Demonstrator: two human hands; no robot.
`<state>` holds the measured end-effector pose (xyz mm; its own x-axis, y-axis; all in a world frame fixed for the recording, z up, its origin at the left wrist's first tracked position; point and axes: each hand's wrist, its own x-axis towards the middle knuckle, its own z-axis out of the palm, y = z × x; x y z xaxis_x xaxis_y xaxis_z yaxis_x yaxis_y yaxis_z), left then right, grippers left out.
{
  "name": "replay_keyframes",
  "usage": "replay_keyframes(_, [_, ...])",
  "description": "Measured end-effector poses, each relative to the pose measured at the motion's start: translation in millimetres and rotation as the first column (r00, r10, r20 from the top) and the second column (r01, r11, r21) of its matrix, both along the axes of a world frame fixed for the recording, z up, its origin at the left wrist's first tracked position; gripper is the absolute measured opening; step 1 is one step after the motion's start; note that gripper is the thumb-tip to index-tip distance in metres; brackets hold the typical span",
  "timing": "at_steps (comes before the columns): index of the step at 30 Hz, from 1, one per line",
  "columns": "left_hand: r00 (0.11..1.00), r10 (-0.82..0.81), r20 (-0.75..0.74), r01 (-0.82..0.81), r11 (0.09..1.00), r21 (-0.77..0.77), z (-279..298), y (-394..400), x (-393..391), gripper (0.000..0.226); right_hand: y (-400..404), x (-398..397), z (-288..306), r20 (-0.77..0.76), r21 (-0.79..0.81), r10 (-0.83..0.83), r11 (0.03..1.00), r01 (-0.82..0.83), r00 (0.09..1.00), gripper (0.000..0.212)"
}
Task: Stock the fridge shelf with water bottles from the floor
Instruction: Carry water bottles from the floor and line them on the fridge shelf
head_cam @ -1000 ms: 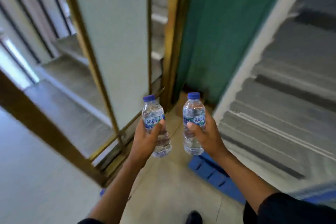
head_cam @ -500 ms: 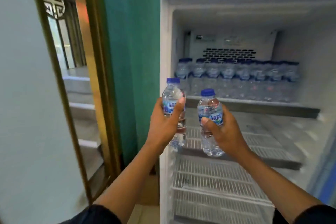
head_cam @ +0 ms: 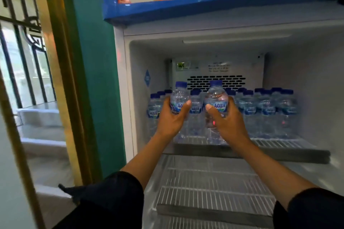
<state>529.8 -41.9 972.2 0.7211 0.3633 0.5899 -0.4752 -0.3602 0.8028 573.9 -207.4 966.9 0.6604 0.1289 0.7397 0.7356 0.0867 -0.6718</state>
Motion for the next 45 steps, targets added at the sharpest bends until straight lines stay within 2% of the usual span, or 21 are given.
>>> replay_keyframes(4, [0.996, 0.014, -0.090, -0.014, 1.000, 0.003, -17, 3, 21, 0.097, 5, 32, -3, -0.081, -0.062, -0.006, 0.998, 0.001, 0.997, 0.058])
replay_keyframes(8, [0.984, -0.013, -0.180, 0.021, 0.999, 0.045, -31, 11, 36, 0.107, 12, 47, -14, -0.092, -0.174, -0.031, 0.985, 0.015, 0.995, 0.053])
replay_keyframes(10, [0.983, -0.051, -0.176, 0.061, 0.997, 0.049, -33, 14, 38, 0.102, 15, 50, -21, -0.085, -0.214, -0.033, 0.977, 0.014, 0.996, 0.050])
replay_keyframes(14, [0.985, -0.089, -0.147, 0.098, 0.994, 0.049, -34, 21, 38, 0.068, 15, 50, -28, -0.064, -0.271, -0.017, 0.963, -0.001, 0.998, 0.054])
replay_keyframes(17, [0.983, -0.062, -0.175, 0.096, 0.977, 0.189, -25, 29, 34, 0.056, 13, 50, -29, -0.084, -0.226, -0.037, 0.974, 0.018, 0.996, 0.043])
replay_keyframes(19, [0.982, -0.029, -0.185, 0.086, 0.949, 0.305, -9, 35, 29, 0.060, 13, 50, -28, -0.087, -0.216, -0.046, 0.976, 0.026, 0.995, 0.035])
replay_keyframes(21, [0.977, -0.006, -0.213, 0.099, 0.896, 0.432, 15, 41, 25, 0.067, 14, 49, -28, -0.103, -0.227, -0.046, 0.974, 0.022, 0.994, 0.034])
replay_keyframes(23, [0.955, 0.021, -0.294, 0.159, 0.803, 0.574, 46, 46, 24, 0.067, 14, 49, -30, -0.108, -0.241, -0.049, 0.970, 0.021, 0.993, 0.039])
replay_keyframes(26, [0.872, 0.176, -0.456, 0.288, 0.570, 0.770, 85, 47, 27, 0.075, 15, 48, -31, -0.097, -0.249, -0.070, 0.968, 0.044, 0.993, 0.039])
replay_keyframes(28, [0.837, 0.302, -0.456, 0.336, 0.375, 0.864, 98, 42, 33, 0.082, 15, 47, -30, -0.093, -0.253, -0.089, 0.965, 0.063, 0.992, 0.036])
replay_keyframes(30, [0.835, 0.354, -0.422, 0.346, 0.259, 0.902, 106, 35, 37, 0.080, 15, 47, -30, -0.093, -0.263, -0.095, 0.962, 0.067, 0.991, 0.034])
replay_keyframes(33, [0.829, 0.384, -0.407, 0.358, 0.195, 0.913, 113, 32, 42, 0.078, 14, 47, -29, -0.096, -0.266, -0.092, 0.962, 0.064, 0.991, 0.035])
replay_keyframes(39, [0.804, 0.440, -0.401, 0.361, 0.174, 0.916, 117, 51, 50, 0.073, 14, 48, -30, -0.093, -0.263, -0.095, 0.963, 0.067, 0.991, 0.031])
replay_keyframes(45, [0.793, 0.456, -0.404, 0.362, 0.179, 0.915, 116, 64, 50, 0.084, 13, 52, -31, -0.091, -0.321, -0.101, 0.945, 0.067, 0.991, 0.049])
